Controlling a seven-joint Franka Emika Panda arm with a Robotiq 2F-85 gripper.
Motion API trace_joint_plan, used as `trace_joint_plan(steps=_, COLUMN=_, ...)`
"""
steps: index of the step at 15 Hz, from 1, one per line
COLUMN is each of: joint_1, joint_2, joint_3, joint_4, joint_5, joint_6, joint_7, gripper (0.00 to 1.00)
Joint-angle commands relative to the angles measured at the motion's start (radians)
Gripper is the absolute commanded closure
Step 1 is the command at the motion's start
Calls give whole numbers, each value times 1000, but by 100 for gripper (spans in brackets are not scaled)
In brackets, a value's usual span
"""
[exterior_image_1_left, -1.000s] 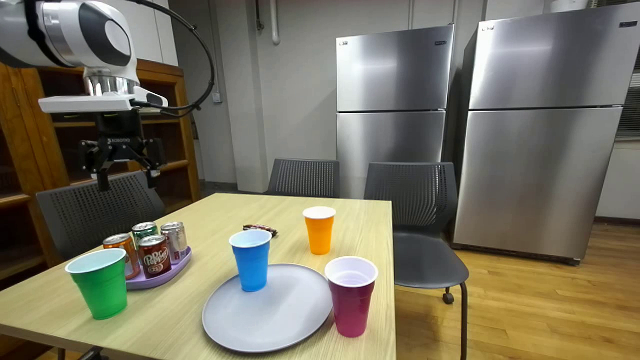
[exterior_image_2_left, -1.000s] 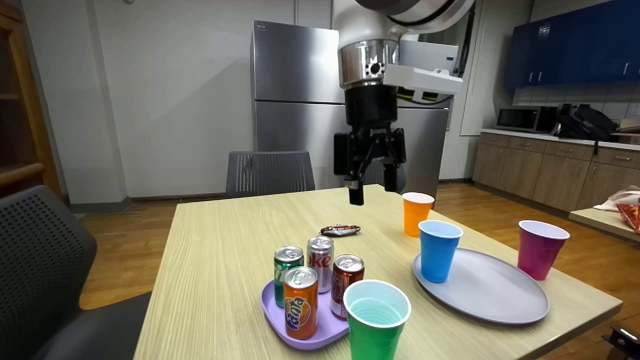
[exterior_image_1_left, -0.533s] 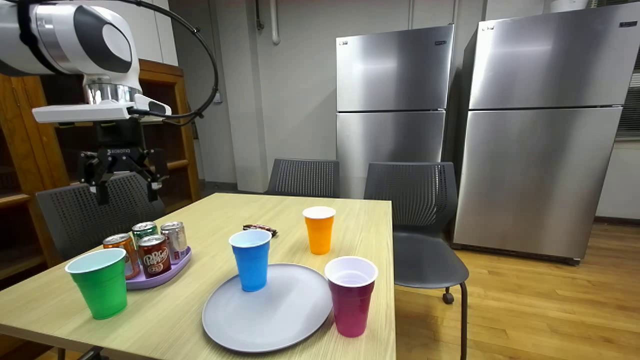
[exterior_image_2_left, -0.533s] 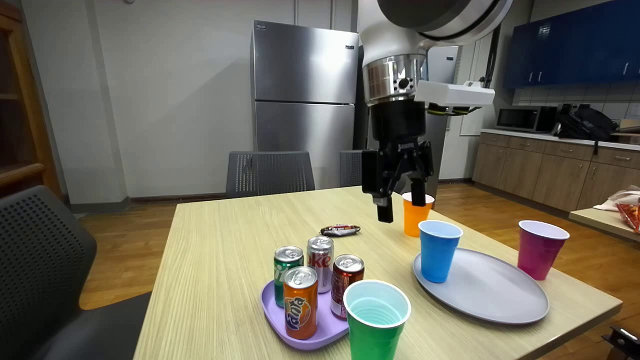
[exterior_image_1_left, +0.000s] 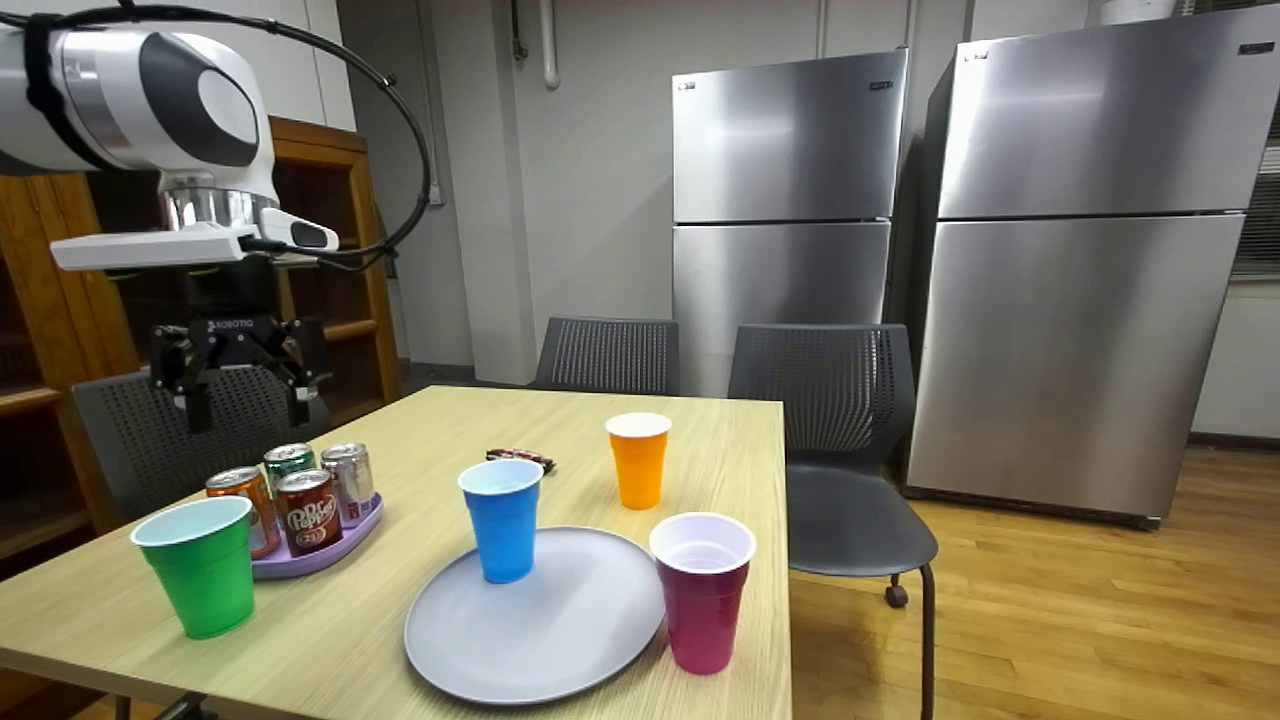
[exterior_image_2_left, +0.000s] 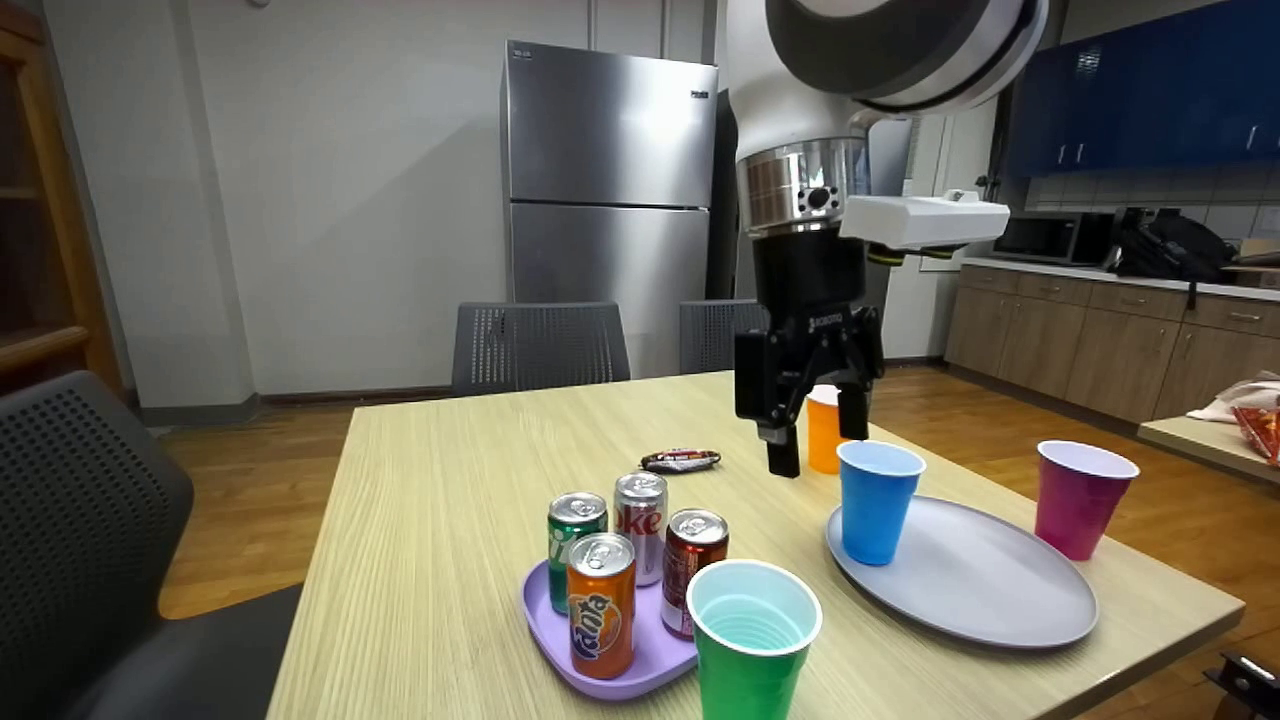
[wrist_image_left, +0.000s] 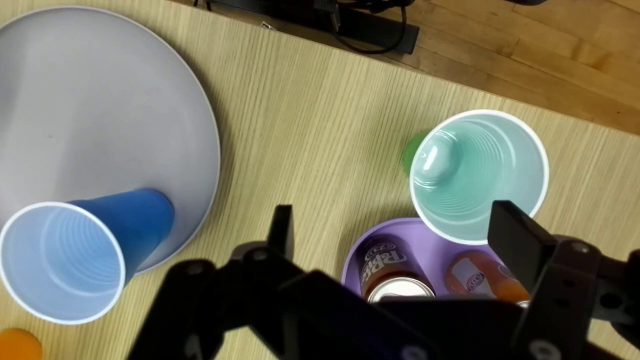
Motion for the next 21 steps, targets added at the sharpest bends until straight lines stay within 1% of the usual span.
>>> trace_joint_plan(steps=1, joint_1=-3, joint_2=-1, joint_3=20, joint_4=-19, joint_5=-18, joint_6=32, joint_7=49, gripper=0)
trace_joint_plan(steps=21, joint_1=7, joint_2=76, joint_3=33, joint_4=-52, joint_5=-28, joint_6=66, joint_7=116, gripper=0)
